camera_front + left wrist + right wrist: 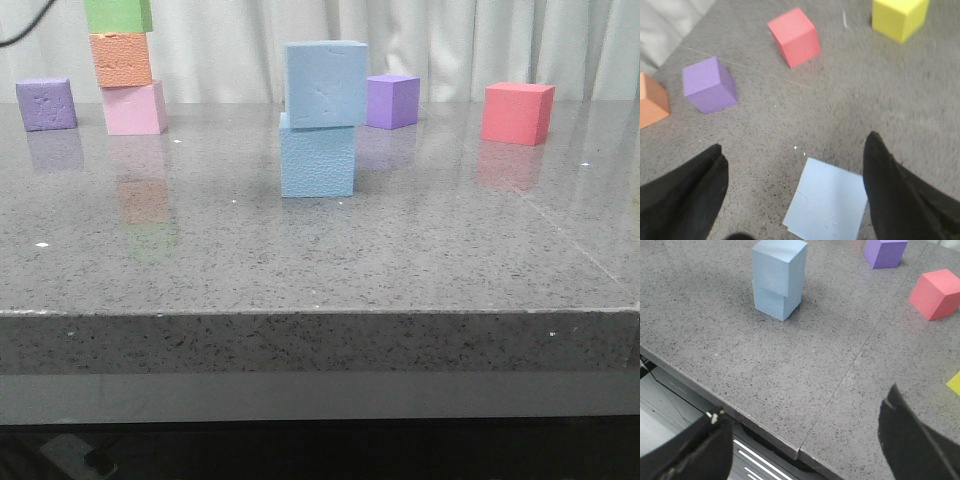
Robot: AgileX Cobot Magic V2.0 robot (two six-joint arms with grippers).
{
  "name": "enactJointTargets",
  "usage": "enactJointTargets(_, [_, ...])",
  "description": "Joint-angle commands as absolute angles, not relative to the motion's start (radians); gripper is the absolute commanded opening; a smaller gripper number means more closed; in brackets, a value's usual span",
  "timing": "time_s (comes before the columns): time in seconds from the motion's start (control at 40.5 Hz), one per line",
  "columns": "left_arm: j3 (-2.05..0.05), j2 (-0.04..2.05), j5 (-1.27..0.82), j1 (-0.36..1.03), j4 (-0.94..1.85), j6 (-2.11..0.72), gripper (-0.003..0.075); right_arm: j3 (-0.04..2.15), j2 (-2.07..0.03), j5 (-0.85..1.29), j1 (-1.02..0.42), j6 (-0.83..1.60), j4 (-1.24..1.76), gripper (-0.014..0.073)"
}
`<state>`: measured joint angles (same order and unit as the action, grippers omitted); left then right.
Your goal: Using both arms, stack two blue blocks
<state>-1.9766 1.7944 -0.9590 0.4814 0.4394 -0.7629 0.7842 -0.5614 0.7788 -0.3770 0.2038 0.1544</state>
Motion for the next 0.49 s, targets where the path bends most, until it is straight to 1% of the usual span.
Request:
enactJointTargets(0.0, [-2.012,1.712,-0.860,0.489,0.400,-0.603,0.0547,0.807,-0.563,0.711,-0.371,0.210,0.165,0.0603])
enactJointTargets(0.074, [-2.012,1.689,-0.862,0.489,0.304,-0.462,0.0547,0.807,-0.563,0.711,-0.371,0.210,0.165,0.0603])
enactJointTargets(0.148, [-2.012,1.673,-0.908,0.489,0.214,-0.347,0.0546,0.807,-0.563,0.711,-0.371,0.210,0.165,0.0603])
enactJointTargets(0.346, [-2.012,1.635,-1.039,0.489,0.087,-0.227,0.0541,0.807,-0.563,0.711,-0.371,0.210,0.165,0.0603])
enactJointTargets(0.469, [-2.012,1.615,-1.125,0.489,0.080,-0.176,0.0484,0.807,-0.563,0.711,-0.371,0.210,0.165,0.0603])
